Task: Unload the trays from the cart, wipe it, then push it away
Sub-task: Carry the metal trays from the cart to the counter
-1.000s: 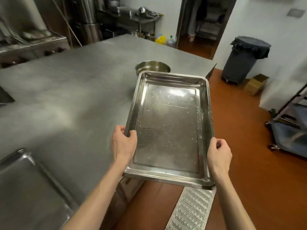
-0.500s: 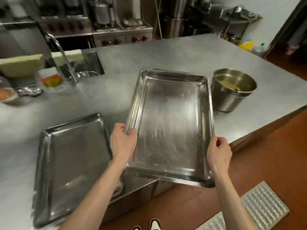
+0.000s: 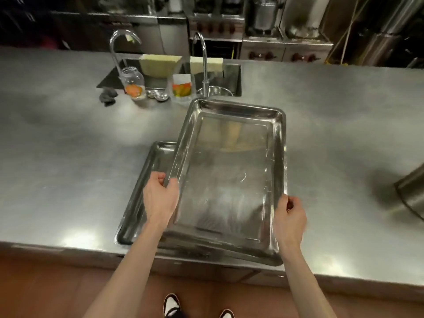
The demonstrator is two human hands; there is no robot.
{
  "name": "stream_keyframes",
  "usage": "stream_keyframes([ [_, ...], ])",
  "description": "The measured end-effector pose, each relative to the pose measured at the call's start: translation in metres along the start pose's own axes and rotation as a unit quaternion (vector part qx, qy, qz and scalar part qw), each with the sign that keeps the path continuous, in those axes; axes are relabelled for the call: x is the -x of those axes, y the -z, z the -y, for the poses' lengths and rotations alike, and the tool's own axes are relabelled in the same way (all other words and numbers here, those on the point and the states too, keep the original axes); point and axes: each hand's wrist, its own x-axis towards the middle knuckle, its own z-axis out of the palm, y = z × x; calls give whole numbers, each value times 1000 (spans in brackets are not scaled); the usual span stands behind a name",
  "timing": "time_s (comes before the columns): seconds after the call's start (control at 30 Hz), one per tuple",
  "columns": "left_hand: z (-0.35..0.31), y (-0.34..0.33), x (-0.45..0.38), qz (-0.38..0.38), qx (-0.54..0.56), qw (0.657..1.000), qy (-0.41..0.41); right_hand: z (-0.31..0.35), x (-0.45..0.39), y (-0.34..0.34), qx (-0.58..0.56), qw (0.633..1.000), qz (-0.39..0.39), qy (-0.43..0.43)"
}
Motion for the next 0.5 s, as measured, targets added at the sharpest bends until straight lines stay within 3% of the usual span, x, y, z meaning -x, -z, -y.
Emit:
stream_keyframes([
  [0.23,60,57,-40,-20,0,999,31,17,31,-81,7,998,58,-1],
  [0.5,124,91,-91,19,-14,998,52,7,74,-156,19,998,64,-6],
])
